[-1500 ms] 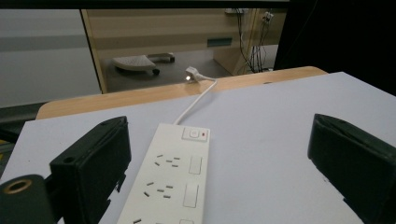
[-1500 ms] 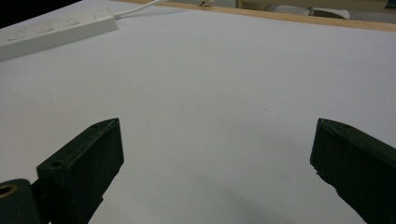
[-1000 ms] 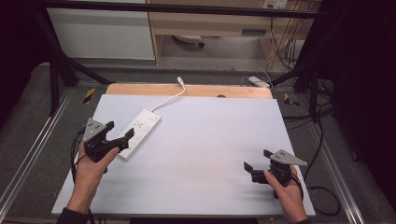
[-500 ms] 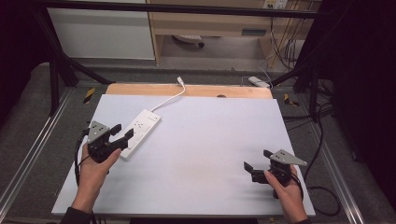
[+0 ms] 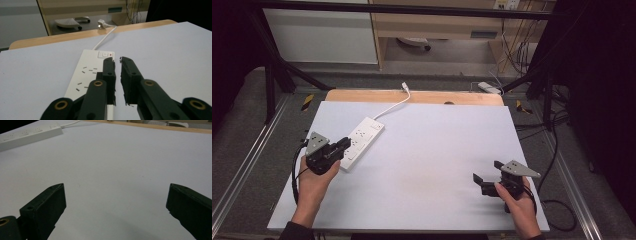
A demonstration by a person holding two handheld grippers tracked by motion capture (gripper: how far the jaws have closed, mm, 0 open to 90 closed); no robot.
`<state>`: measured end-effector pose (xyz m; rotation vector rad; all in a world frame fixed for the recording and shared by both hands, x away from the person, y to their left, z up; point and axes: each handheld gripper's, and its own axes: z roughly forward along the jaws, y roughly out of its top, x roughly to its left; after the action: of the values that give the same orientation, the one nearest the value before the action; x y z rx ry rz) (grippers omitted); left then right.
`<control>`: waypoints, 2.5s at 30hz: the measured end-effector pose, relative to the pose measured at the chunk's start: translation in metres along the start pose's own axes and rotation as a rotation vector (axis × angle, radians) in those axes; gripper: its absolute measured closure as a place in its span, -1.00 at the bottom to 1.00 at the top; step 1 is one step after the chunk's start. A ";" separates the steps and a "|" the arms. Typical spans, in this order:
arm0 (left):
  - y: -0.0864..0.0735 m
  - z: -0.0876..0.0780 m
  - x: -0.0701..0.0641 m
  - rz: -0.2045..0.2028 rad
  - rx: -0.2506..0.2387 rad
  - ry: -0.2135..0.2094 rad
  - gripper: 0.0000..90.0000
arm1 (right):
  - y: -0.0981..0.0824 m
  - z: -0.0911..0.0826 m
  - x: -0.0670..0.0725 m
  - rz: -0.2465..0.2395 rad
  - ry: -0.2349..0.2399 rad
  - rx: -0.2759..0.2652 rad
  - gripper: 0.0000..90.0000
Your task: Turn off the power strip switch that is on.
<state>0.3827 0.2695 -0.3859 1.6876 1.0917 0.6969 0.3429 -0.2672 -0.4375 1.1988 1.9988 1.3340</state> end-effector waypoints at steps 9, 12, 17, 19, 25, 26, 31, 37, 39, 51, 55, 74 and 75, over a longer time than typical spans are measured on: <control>-0.004 0.000 0.008 -0.012 0.007 0.014 1.00 | 0.000 0.000 -0.001 0.004 -0.004 -0.002 -0.93; -0.006 0.000 0.011 -0.024 0.013 0.015 1.00 | 0.000 0.000 -0.001 0.003 -0.003 -0.003 -0.93; -0.008 0.001 0.011 -0.022 0.032 0.022 1.00 | 0.000 0.000 0.000 0.003 -0.005 0.001 -0.93; -0.010 0.003 0.012 -0.023 0.044 0.022 1.00 | 0.000 0.000 0.000 0.002 -0.005 0.001 -0.93; -0.014 0.005 0.015 -0.028 0.071 0.017 1.00 | 0.000 0.000 -0.001 0.001 -0.005 0.000 -0.93; -0.014 0.006 0.015 -0.027 0.076 0.015 1.00 | 0.000 0.000 -0.001 0.001 -0.004 0.000 -0.93; -0.016 0.008 0.015 -0.022 0.098 0.011 1.00 | 0.000 0.000 -0.001 0.002 -0.004 0.001 -0.93; -0.018 0.011 0.014 -0.025 0.120 0.001 1.00 | 0.000 0.000 -0.001 0.002 -0.004 0.002 -0.93; -0.019 0.013 0.014 -0.024 0.128 0.000 1.00 | 0.000 0.000 0.000 0.000 -0.004 0.001 -0.92; -0.025 0.018 0.016 -0.031 0.170 -0.015 1.00 | 0.000 0.000 -0.001 0.000 -0.005 0.005 -0.92; -0.026 0.020 0.016 -0.019 0.186 -0.014 1.00 | 0.000 0.001 0.000 0.003 -0.005 0.006 -0.92; -0.033 0.026 0.017 -0.012 0.261 -0.019 1.00 | 0.000 0.001 0.000 -0.004 -0.003 0.008 -0.92; -0.033 0.026 0.017 -0.011 0.264 -0.018 1.00 | 0.000 0.001 0.000 -0.004 -0.003 0.008 -0.93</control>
<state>0.4003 0.2776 -0.4272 1.9046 1.2212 0.5478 0.3439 -0.2668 -0.4384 1.1993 2.0051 1.3225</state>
